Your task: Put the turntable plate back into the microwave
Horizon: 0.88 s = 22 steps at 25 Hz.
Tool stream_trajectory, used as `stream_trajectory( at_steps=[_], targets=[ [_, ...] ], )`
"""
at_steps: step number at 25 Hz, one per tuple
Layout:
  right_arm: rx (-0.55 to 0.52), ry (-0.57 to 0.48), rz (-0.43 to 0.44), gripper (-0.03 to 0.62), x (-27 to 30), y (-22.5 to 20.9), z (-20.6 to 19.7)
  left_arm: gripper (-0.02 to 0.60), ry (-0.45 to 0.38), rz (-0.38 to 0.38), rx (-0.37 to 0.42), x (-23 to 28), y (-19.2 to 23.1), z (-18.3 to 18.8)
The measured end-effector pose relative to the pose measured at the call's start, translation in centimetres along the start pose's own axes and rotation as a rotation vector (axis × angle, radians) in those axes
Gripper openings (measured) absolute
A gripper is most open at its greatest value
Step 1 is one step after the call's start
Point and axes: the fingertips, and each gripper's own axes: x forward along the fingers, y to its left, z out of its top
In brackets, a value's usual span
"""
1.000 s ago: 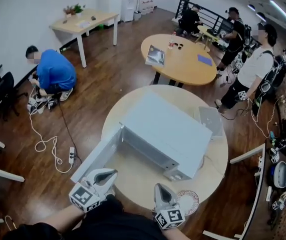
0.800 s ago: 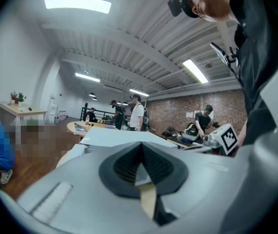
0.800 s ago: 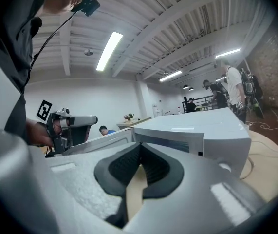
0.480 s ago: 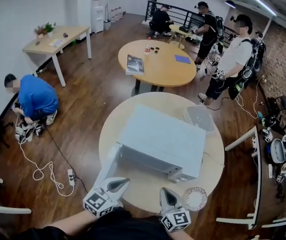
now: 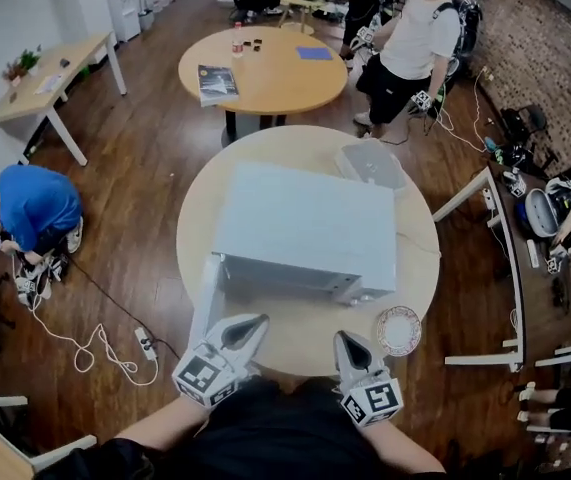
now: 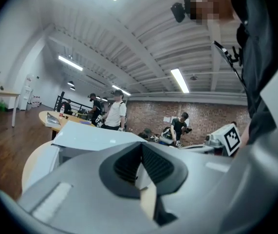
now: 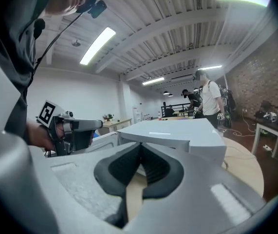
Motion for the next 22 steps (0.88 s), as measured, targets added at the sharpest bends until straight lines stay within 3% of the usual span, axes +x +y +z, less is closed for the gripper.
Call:
stream_trajectory(
  at_steps=[2,6,11,22],
  targets=[
    [-0.021,-0.018,-0.011,0.002,0.4,-0.2,0.5,0.005,-0.022,-0.001,0.002,0.0,0.5,0.9],
    [0.004,-0.071,0.006,0.002,2.9,-0.8,2.7,0.005,-0.052,0.067,0.004,-0.2,2.6,2.8],
    [0.083,-0.061,-0.069,0.002,1.7,-1.9,2.3,0.005,0.007,0.016,0.011,1.4,1.4,2.8],
    [0.122,-0.078,-0.029,0.002,2.4,-5.4,1.4,0.004,0.064,0.054,0.051,3.4,0.6,2.3]
  ],
)
